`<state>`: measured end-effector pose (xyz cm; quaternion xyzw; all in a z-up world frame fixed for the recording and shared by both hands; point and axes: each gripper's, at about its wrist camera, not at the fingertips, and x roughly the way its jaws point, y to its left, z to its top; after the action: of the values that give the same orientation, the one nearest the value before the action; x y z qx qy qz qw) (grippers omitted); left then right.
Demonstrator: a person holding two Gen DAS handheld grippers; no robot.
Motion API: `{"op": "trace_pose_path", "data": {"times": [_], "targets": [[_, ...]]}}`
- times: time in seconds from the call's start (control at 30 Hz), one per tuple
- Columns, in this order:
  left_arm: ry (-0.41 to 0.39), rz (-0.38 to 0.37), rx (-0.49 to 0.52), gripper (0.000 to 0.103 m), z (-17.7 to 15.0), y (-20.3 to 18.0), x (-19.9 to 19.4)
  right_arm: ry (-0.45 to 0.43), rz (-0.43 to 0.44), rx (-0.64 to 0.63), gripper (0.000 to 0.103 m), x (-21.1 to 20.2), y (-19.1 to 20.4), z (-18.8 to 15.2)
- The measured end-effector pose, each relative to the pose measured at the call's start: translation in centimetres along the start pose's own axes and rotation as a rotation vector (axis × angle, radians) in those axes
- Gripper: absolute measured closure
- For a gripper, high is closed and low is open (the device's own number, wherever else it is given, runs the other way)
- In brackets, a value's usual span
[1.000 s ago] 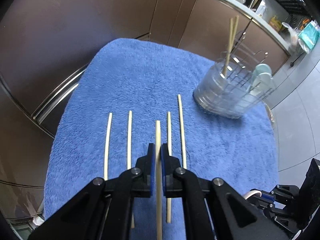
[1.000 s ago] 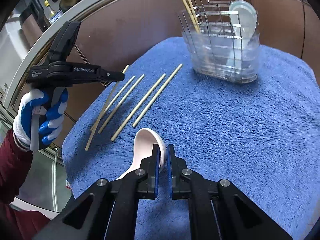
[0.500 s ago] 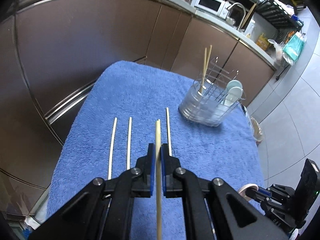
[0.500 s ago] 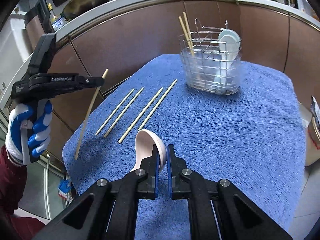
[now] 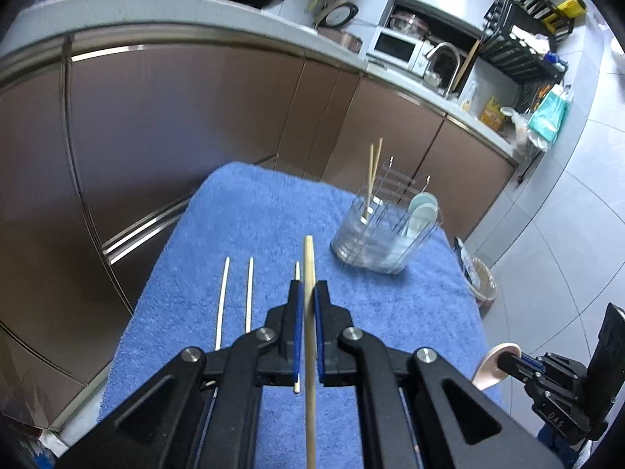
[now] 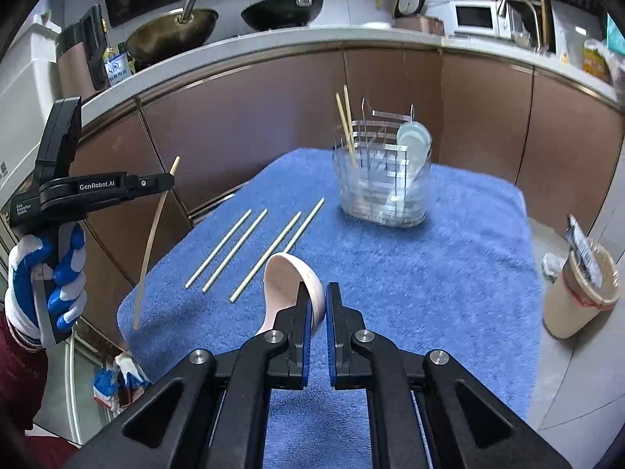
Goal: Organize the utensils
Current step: 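Grasp the pink spoon with the right tool while the left tool grasps a chopstick, then carry both to the wire holder, right drops pink spoon while left drops chopstick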
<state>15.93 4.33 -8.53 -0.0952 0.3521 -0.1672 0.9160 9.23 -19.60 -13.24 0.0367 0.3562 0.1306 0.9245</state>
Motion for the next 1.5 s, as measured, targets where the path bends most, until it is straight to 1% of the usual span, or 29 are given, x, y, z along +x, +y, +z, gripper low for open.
{"op": "trace_pose_path", "data": {"times": [0.3,0.53,0.77,0.93,1.07,1.17,1.27,1.43,1.5], "targets": [[-0.103,-0.012,0.024,0.098,1.6,-1.5,-1.7,-0.099,-0.064,-0.056,0.096,-2.8,0.7,2.4],[-0.148,-0.023,0.054,0.098,3.2,-3.5,-1.2,-0.171,-0.099,-0.071,0.096,-4.0,-0.1,4.5],[-0.197,-0.047,0.082,0.098,6.0,-5.9,0.0,-0.236,-0.126,-0.085,0.096,-4.5,-1.7,7.0],[-0.235,-0.070,0.079,0.098,8.8,-7.4,1.5,-0.282,-0.149,-0.092,0.096,-4.2,-3.1,9.1],[-0.277,-0.101,0.065,0.098,11.4,-8.5,2.7,-0.317,-0.188,-0.102,0.096,-3.3,-4.3,11.0],[-0.327,-0.127,0.047,0.098,13.6,-9.3,3.5,-0.336,-0.216,-0.113,0.096,-2.6,-4.9,12.2],[-0.384,-0.135,0.035,0.098,15.2,-10.3,4.4,-0.359,-0.241,-0.119,0.096,-1.9,-5.5,13.4],[-0.466,-0.144,-0.001,0.098,16.9,-11.6,6.5,-0.402,-0.299,-0.137,0.096,0.1,-6.0,15.8],[-0.495,-0.134,-0.014,0.098,17.4,-12.0,7.8,-0.410,-0.335,-0.155,0.096,1.2,-6.1,16.4]]}}
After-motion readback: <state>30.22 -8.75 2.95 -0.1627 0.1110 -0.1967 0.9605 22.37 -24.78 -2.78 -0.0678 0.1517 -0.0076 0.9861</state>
